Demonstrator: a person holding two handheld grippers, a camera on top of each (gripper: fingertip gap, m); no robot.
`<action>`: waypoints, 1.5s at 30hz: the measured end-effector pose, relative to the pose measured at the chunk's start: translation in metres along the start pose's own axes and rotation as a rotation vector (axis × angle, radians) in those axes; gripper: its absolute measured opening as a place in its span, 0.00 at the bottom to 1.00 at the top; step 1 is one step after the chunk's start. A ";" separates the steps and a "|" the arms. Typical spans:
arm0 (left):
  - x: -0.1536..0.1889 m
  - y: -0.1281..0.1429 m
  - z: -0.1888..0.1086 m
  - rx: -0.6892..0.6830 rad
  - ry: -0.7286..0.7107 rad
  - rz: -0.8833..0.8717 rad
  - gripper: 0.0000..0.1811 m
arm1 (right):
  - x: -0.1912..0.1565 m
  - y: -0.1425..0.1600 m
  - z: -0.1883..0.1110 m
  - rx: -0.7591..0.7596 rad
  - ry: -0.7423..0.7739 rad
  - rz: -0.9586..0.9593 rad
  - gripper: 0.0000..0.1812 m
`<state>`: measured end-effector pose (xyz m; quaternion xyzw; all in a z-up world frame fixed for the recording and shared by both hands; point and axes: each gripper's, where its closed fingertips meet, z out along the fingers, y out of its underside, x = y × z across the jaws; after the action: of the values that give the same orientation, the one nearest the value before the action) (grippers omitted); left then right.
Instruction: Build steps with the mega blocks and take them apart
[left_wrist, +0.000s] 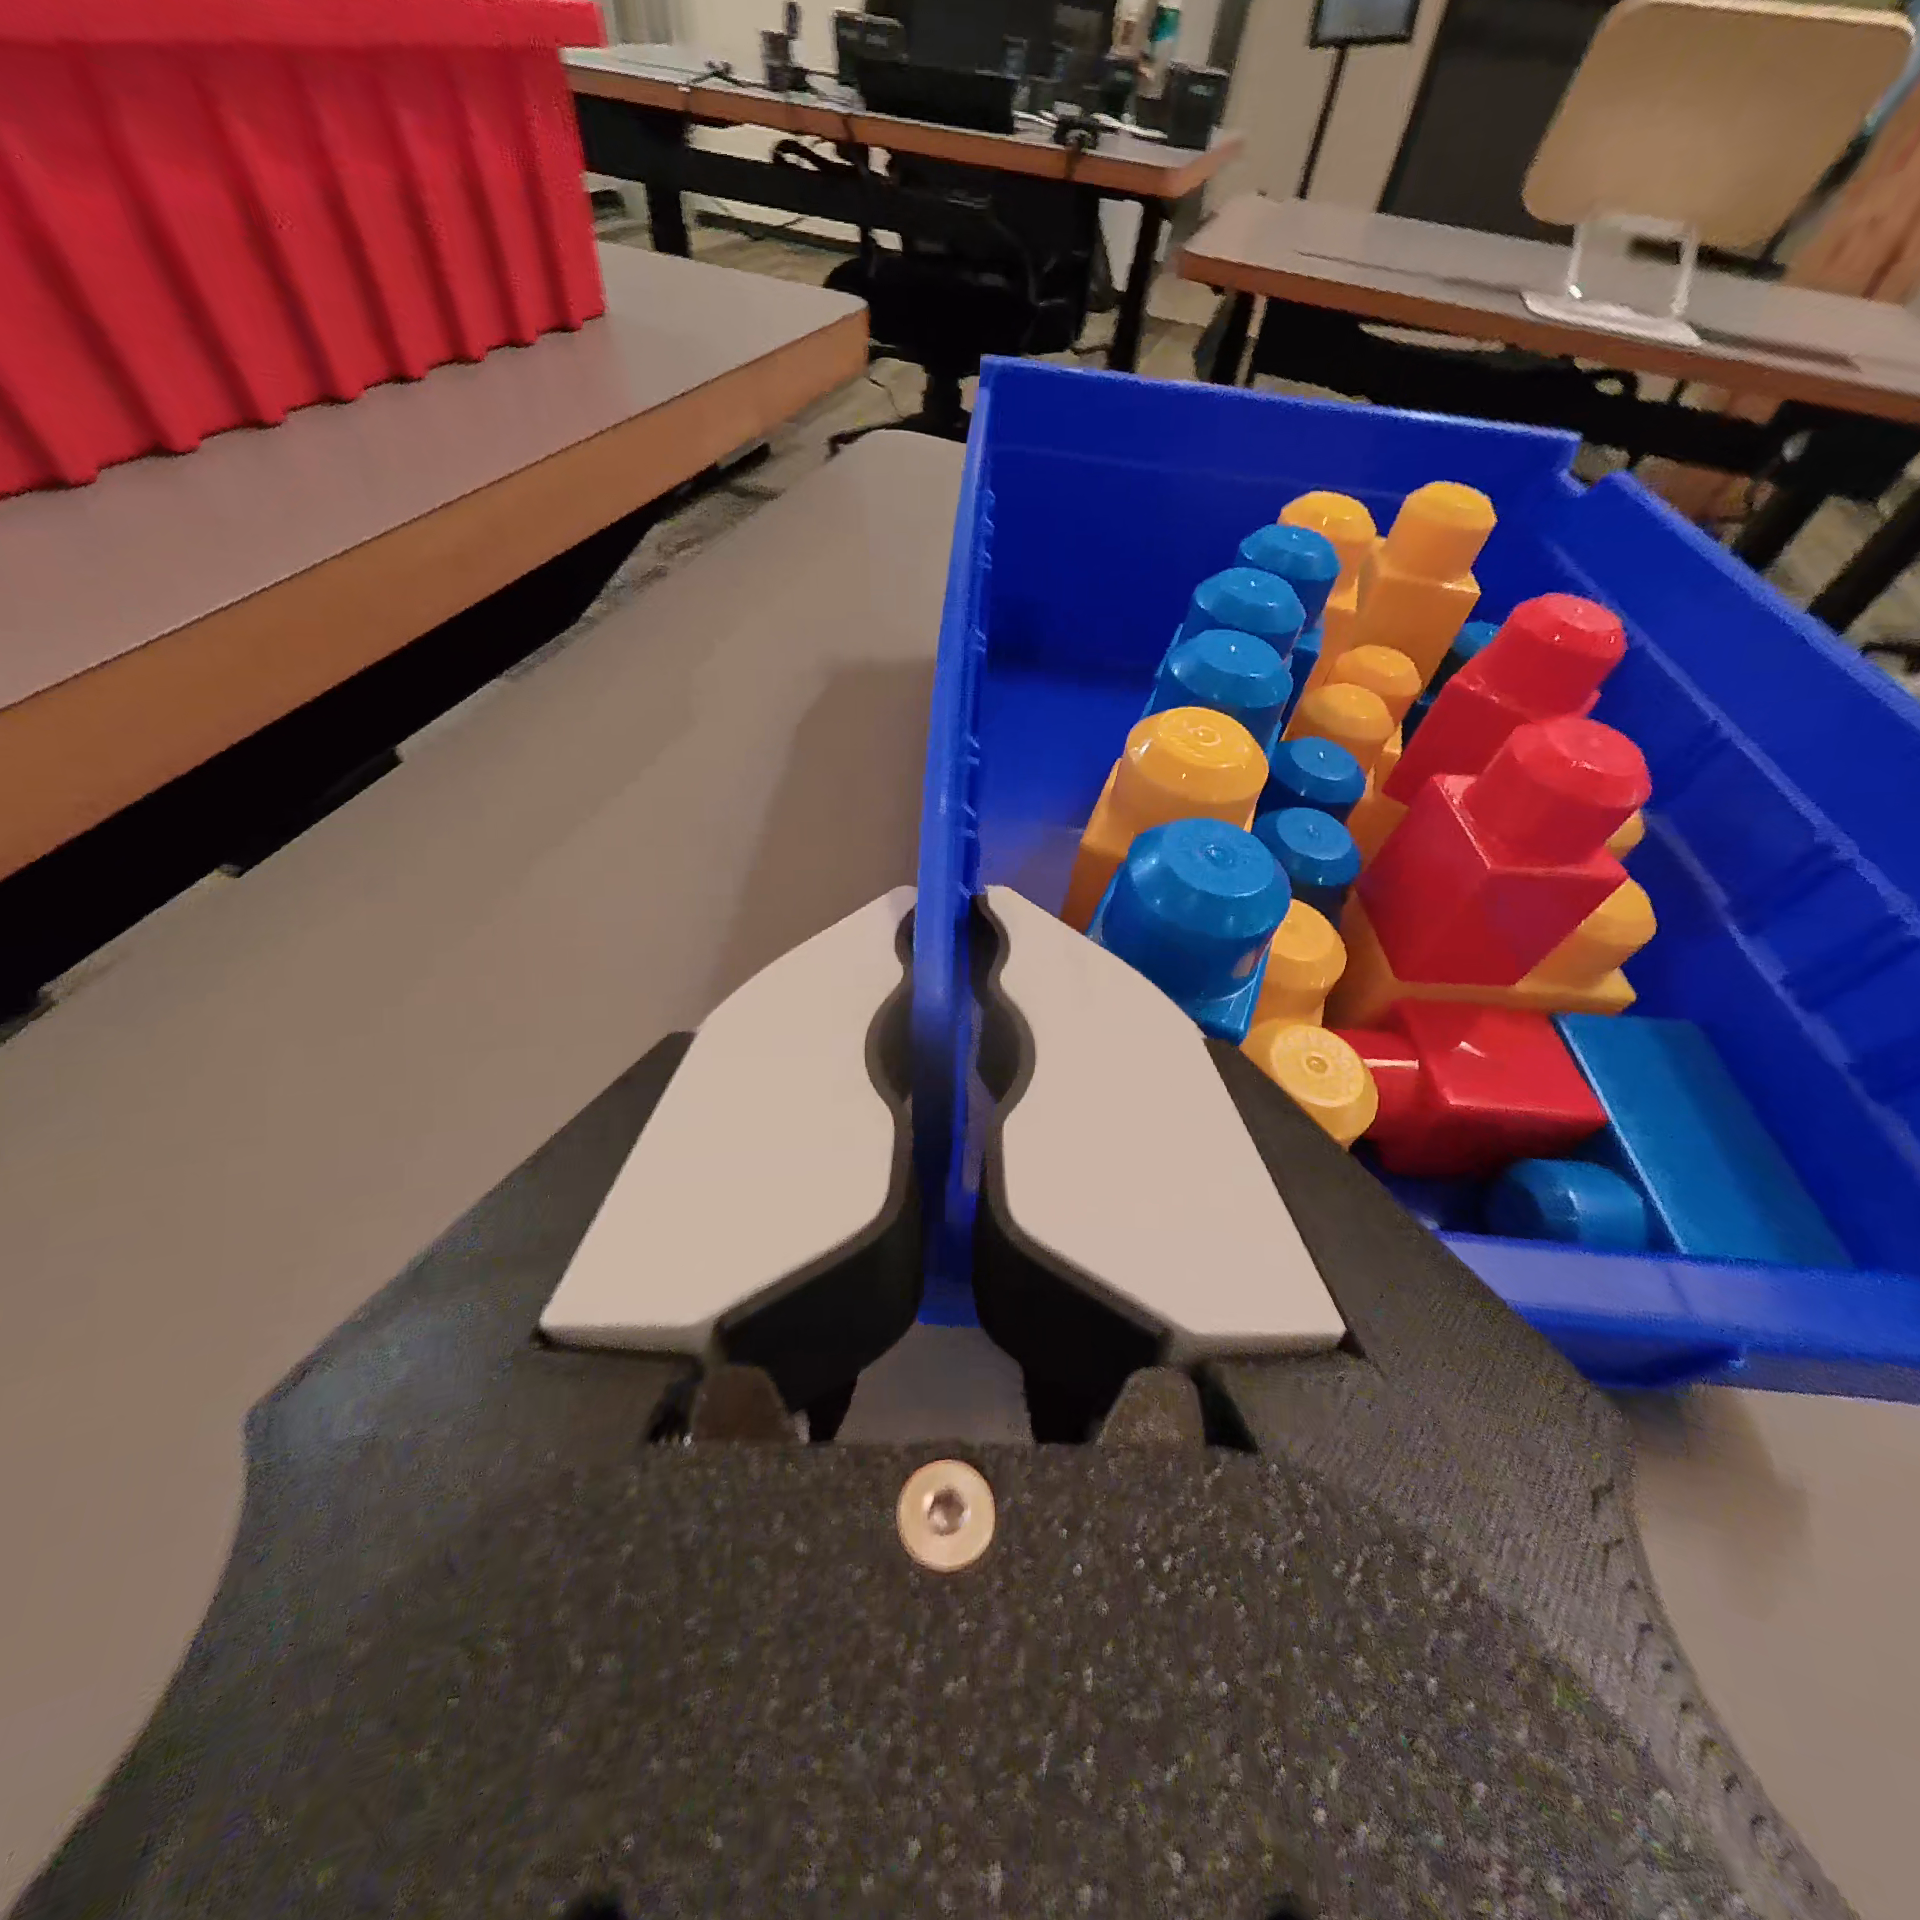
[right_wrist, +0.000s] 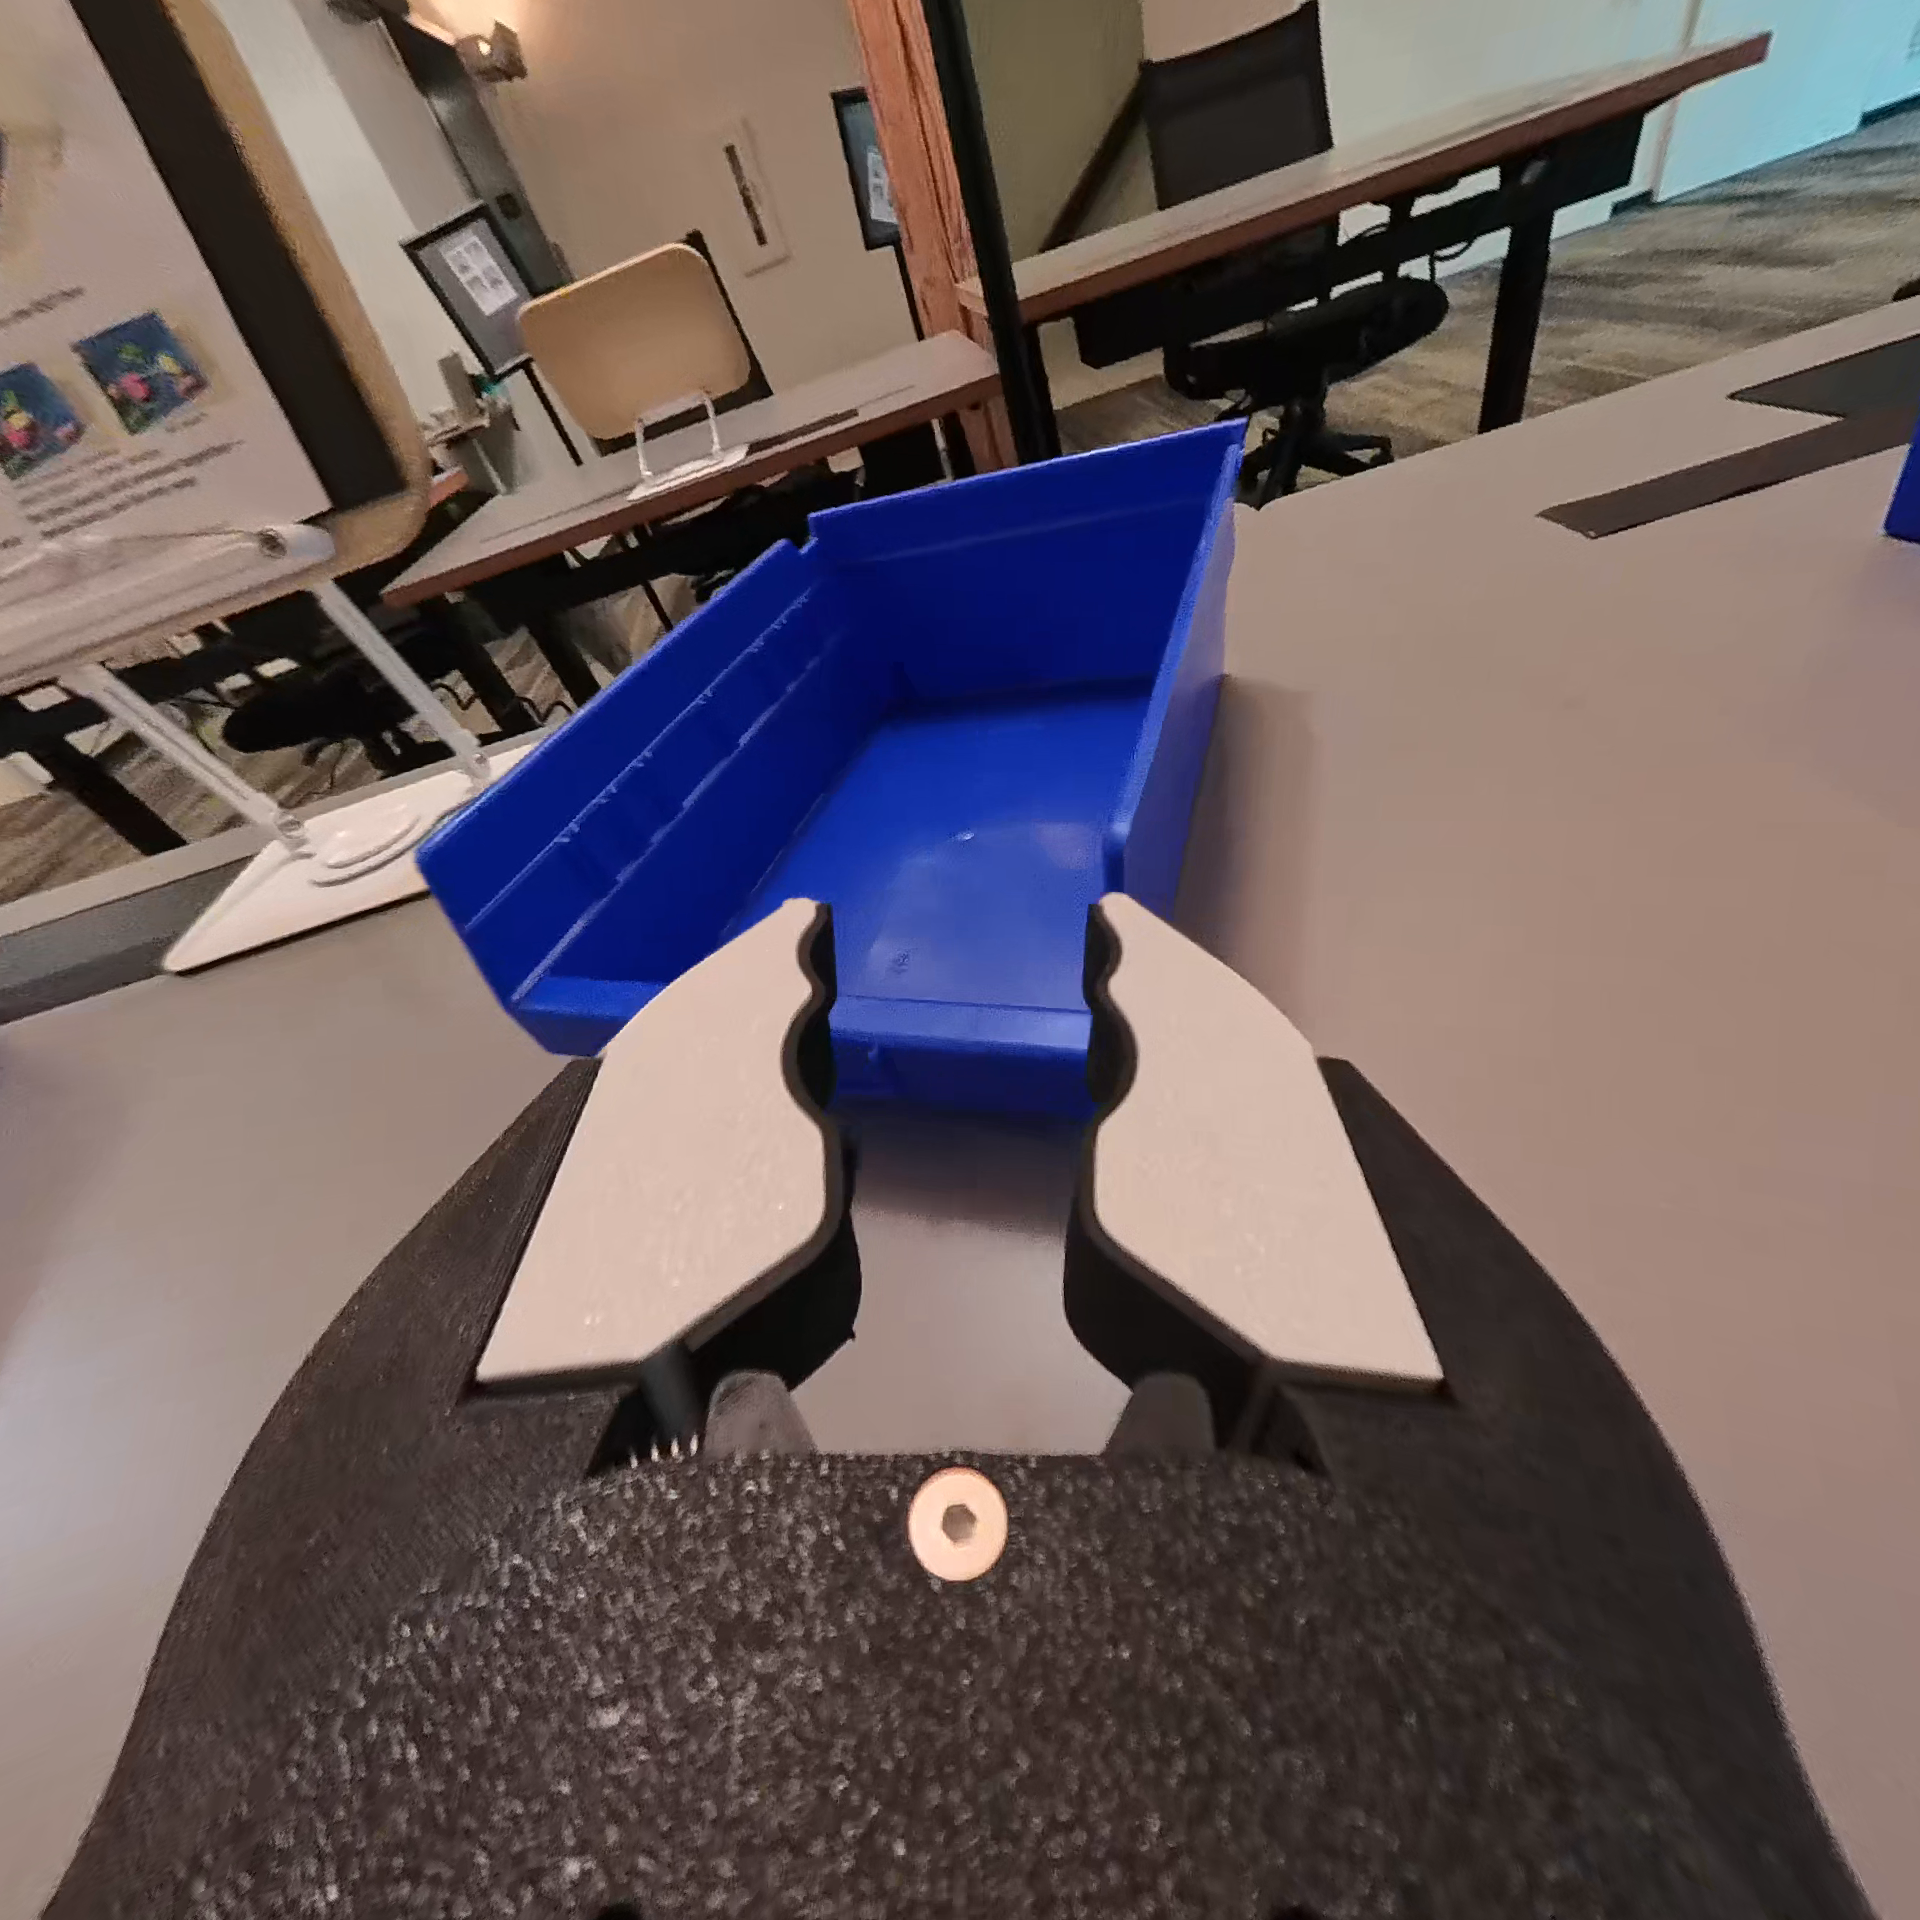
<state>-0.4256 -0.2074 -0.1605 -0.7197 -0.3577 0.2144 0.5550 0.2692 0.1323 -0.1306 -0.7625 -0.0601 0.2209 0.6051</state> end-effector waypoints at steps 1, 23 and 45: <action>-0.006 0.000 -0.003 0.009 -0.021 -0.025 0.03 | -0.002 -0.001 -0.002 0.005 -0.005 -0.011 0.25; 0.013 -0.001 0.001 0.027 -0.110 -0.107 0.04 | -0.038 0.017 0.004 -0.027 -0.080 -0.168 0.23; 0.075 -0.026 -0.034 -0.280 0.204 0.541 0.20 | -0.050 0.019 -0.002 -0.004 -0.158 -0.208 0.23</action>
<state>-0.3598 -0.1691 -0.1191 -0.8759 -0.1220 0.2297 0.4063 0.2220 0.1076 -0.1352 -0.7335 -0.1871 0.2162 0.6166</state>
